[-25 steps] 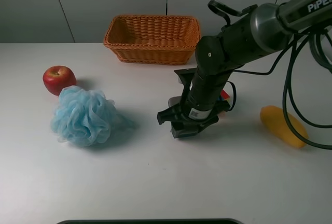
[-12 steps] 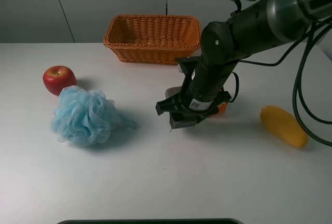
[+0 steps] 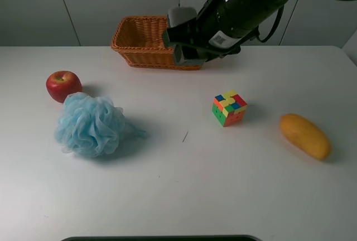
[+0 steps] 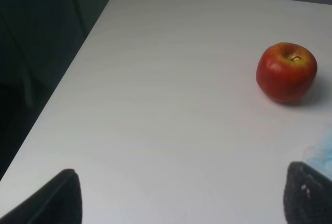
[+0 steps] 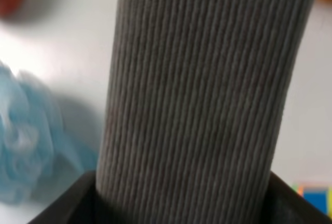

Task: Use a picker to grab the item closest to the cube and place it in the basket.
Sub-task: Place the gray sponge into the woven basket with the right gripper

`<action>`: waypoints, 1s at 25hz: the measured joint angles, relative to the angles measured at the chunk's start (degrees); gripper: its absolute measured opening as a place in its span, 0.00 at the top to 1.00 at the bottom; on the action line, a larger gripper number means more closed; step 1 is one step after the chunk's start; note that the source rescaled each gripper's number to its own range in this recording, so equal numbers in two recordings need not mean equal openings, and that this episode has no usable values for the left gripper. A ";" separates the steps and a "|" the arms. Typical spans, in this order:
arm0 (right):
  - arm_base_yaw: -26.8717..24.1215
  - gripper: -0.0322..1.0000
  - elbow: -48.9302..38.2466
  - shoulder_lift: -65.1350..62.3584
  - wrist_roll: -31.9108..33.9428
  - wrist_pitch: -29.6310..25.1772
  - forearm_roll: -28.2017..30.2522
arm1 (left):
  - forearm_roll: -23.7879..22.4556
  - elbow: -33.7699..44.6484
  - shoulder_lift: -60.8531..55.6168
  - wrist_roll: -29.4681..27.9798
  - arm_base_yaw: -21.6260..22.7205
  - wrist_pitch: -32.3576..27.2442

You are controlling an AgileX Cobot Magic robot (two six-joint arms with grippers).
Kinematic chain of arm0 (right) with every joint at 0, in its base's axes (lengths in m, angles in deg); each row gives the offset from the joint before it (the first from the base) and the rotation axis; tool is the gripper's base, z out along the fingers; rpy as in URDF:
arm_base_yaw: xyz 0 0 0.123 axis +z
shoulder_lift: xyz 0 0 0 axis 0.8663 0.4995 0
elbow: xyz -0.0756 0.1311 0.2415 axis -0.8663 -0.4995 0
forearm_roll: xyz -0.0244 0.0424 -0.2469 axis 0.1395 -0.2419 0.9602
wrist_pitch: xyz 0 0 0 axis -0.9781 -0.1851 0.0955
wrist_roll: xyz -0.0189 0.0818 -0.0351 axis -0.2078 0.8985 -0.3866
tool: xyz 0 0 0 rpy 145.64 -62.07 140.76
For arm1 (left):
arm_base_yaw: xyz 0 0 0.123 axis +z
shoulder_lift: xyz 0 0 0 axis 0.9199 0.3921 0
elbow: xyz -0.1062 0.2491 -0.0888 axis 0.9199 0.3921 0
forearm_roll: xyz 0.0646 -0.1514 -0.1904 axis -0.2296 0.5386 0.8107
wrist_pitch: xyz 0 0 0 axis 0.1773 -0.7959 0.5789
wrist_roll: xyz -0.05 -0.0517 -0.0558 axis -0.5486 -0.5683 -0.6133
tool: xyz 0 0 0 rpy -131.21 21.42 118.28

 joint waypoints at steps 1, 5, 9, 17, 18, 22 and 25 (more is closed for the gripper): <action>0.00 0.92 1.26 0.13 0.00 0.40 1.57 | 0.00 0.00 0.00 0.00 0.00 0.00; 0.00 0.92 8.01 4.27 0.00 3.69 8.62 | 0.00 0.00 0.00 0.00 0.00 0.00; 0.00 0.92 17.46 12.96 -0.11 4.31 14.71 | 0.00 0.00 0.00 0.00 0.00 0.00; -1.62 0.92 38.91 32.14 -0.11 4.36 19.10 | 0.00 0.00 0.00 0.00 0.00 0.00; -2.21 0.92 40.82 34.15 -0.25 4.48 18.79 | 0.00 0.00 0.00 0.00 0.00 0.00; -3.98 0.92 45.32 40.09 -1.04 4.63 15.31 | 0.00 0.00 0.00 -0.11 0.00 0.00; -4.99 0.92 46.15 43.64 -1.62 5.26 12.31 | 0.00 0.00 0.00 -0.11 0.00 0.00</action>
